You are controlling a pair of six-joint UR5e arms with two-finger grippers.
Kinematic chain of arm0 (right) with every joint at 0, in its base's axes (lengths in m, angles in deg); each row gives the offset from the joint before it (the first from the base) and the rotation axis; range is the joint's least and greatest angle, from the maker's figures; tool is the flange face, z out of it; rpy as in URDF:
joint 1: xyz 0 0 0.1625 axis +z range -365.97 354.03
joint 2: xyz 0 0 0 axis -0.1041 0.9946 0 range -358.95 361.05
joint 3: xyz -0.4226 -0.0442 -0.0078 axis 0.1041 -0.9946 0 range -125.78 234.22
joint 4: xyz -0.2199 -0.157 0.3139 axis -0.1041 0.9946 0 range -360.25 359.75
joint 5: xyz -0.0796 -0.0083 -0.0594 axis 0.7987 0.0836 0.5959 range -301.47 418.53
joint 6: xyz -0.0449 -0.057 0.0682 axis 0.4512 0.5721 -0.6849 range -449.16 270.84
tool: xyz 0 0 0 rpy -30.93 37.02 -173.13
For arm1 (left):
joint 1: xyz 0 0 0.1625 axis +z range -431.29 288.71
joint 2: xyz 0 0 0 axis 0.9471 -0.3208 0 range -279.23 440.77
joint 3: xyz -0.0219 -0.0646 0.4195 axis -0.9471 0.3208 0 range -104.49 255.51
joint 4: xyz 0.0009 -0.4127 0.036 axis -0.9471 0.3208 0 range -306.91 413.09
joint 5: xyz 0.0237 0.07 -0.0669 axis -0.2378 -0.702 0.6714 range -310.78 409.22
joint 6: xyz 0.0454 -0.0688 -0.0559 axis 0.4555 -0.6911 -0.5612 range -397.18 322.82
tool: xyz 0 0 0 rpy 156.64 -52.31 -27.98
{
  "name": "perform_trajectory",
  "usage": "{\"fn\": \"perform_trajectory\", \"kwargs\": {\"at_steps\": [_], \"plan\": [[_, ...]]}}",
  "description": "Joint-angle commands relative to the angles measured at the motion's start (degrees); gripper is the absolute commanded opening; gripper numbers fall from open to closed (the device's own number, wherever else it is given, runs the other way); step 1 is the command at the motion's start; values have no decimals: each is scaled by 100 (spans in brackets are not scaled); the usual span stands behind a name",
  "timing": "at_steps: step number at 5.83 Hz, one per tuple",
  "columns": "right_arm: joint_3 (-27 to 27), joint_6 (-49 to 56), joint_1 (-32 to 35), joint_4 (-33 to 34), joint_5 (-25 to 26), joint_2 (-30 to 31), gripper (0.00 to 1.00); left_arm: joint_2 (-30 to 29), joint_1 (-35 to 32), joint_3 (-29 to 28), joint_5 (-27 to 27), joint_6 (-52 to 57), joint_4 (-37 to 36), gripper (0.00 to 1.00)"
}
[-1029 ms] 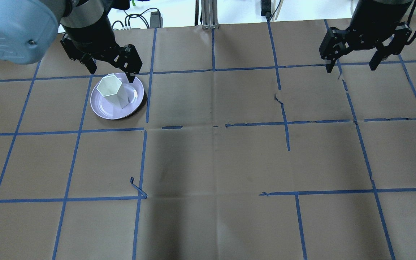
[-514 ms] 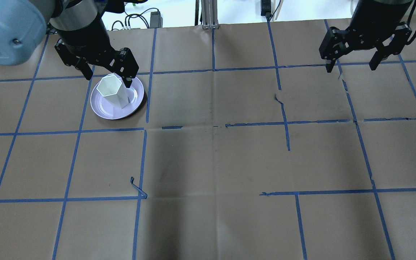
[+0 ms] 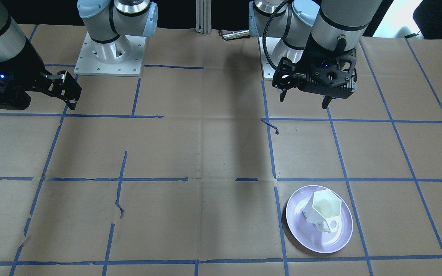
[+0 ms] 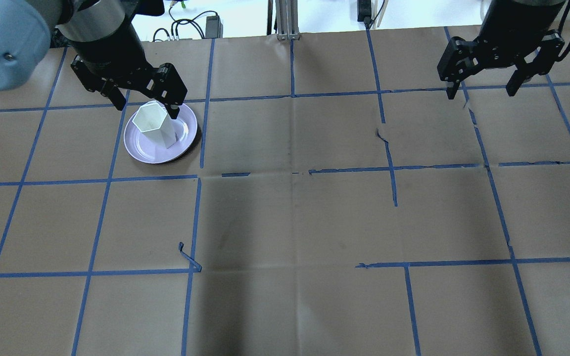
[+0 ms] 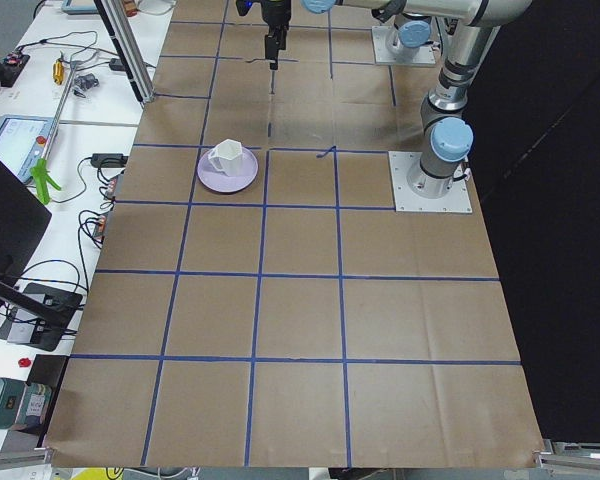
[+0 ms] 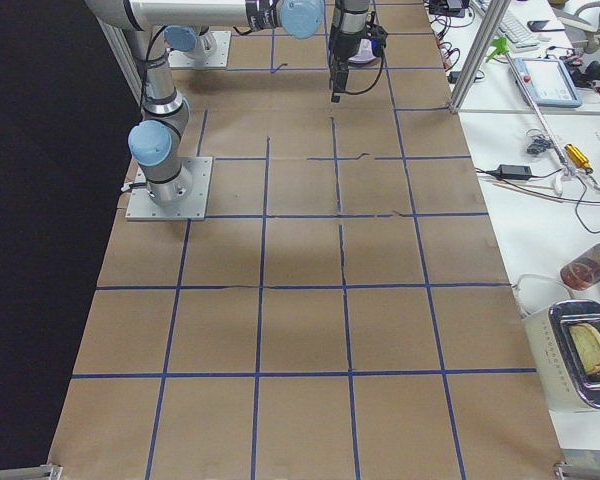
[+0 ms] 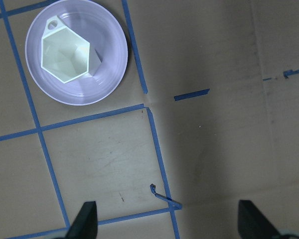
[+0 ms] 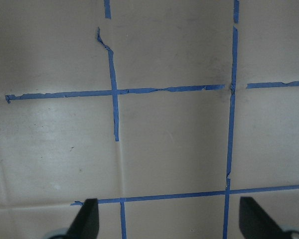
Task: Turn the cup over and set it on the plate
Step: 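Open the left gripper and raise it off the mug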
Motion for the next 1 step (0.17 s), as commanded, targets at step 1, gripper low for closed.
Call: {"fn": "perform_trajectory", "kwargs": {"at_steps": [1], "plan": [[0,0,0,-8,0,0,100,10,3,22,4,4,-1,99]]}}
